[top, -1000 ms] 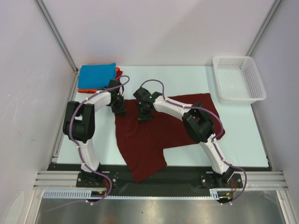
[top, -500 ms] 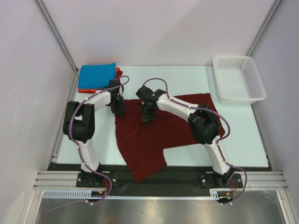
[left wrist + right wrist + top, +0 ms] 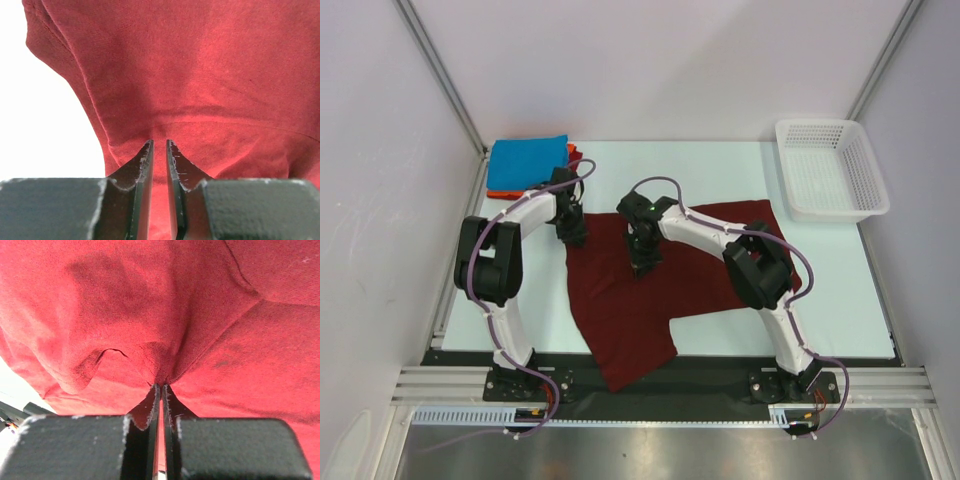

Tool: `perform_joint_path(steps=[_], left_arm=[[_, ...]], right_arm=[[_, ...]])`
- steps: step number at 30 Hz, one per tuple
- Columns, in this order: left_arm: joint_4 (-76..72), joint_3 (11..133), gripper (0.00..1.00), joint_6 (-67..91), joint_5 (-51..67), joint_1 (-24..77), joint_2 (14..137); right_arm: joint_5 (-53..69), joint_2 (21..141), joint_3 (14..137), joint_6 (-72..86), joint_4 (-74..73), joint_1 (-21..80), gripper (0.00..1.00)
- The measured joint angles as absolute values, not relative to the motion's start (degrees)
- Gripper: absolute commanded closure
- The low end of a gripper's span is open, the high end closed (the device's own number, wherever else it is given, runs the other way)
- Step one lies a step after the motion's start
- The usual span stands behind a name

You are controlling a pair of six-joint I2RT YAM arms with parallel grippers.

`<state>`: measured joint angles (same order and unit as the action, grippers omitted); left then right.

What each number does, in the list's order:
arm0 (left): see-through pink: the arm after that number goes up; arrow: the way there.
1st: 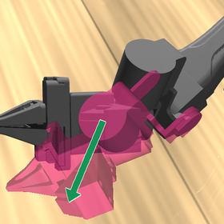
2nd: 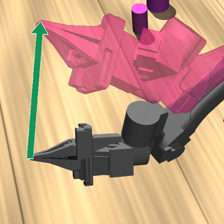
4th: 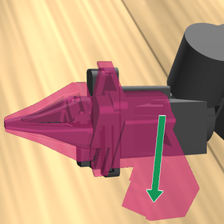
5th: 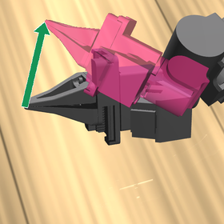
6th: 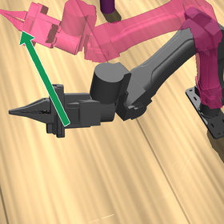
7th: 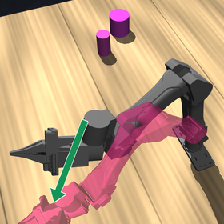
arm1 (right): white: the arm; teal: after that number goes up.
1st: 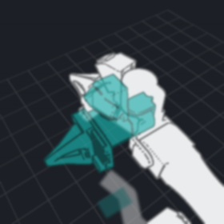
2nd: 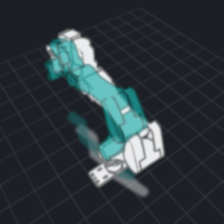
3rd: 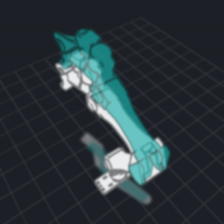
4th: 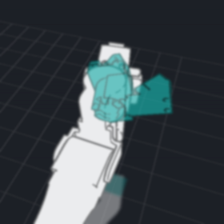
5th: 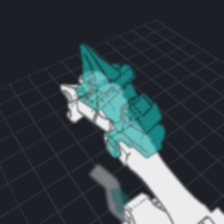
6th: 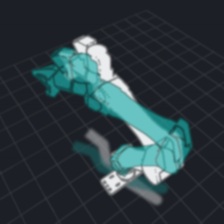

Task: Fold and stack the t-shirts
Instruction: Fold the tshirt

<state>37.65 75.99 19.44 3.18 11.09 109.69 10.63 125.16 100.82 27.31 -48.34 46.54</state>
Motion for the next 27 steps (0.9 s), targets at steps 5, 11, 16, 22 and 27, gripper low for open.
perform_joint_path(steps=[5,11,16,22,27], left_arm=[[38.50,76.90,0.79,19.44,3.18,11.07,109.40],[39.07,77.78,0.78,19.44,3.18,11.07,109.03],[40.05,77.82,0.77,19.44,3.18,11.05,108.60],[40.51,77.82,0.75,19.53,3.53,11.07,106.52],[40.01,78.15,0.66,20.51,5.43,11.20,105.82]], right_arm=[[10.90,123.68,99.85,26.59,-48.53,45.58,1.00],[11.49,120.99,97.34,25.52,-48.47,43.75,0.99],[12.19,120.73,95.20,24.71,-48.16,42.44,0.70],[12.97,120.51,94.67,23.64,-48.34,42.11,0.63],[12.86,118.15,94.61,23.66,-48.49,38.44,0.59]])
